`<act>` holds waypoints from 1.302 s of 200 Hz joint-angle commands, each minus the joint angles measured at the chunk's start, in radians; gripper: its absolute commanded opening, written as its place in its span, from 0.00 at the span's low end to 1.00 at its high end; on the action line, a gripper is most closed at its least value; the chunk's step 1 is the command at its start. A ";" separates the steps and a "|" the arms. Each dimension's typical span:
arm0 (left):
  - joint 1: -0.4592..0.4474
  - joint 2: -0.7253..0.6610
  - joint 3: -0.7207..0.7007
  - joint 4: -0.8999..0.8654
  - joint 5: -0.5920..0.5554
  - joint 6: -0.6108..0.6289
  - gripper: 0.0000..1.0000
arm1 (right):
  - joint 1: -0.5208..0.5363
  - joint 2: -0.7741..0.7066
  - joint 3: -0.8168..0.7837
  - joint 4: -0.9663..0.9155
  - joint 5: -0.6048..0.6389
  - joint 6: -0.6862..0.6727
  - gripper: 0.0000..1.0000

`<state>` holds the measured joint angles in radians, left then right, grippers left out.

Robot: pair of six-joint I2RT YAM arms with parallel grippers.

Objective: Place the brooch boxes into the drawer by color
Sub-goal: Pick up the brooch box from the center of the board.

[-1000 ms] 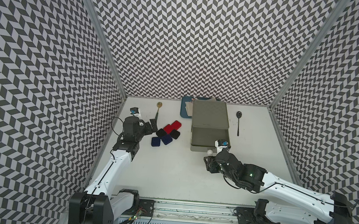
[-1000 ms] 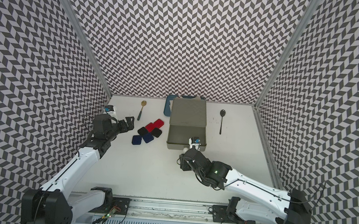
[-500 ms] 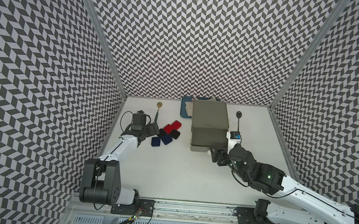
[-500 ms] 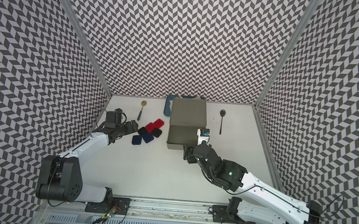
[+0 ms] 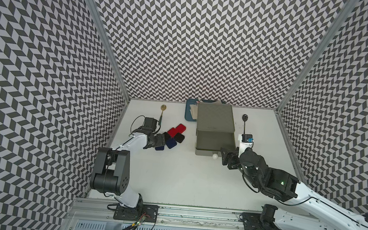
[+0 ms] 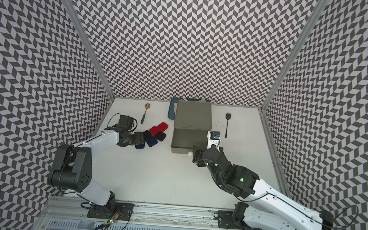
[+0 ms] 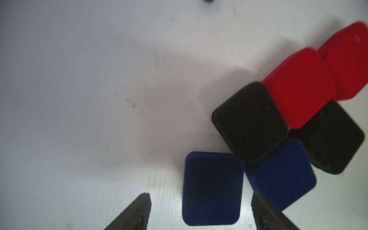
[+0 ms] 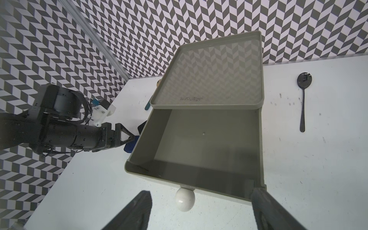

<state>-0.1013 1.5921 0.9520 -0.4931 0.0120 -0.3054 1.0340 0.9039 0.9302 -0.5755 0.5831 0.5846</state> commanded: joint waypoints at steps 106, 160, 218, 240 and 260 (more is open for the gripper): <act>-0.024 0.094 0.058 -0.047 -0.077 0.040 0.75 | -0.041 -0.012 -0.006 0.000 -0.010 -0.011 0.84; -0.021 0.118 0.065 -0.054 -0.073 0.045 0.64 | -0.046 0.010 -0.004 0.006 -0.020 -0.017 0.84; -0.025 0.100 0.090 -0.100 -0.091 0.063 0.47 | -0.047 0.021 0.013 0.026 -0.036 -0.043 0.84; -0.032 -0.020 0.134 -0.132 -0.117 0.084 0.46 | -0.051 0.014 0.026 0.042 -0.033 -0.049 0.87; -0.050 -0.157 0.186 -0.132 -0.103 0.155 0.41 | -0.079 -0.003 0.049 0.100 -0.095 -0.110 0.89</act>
<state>-0.1291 1.6127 1.0405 -0.6140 -0.0811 -0.2325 0.9840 0.9222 0.9272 -0.5846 0.5434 0.5388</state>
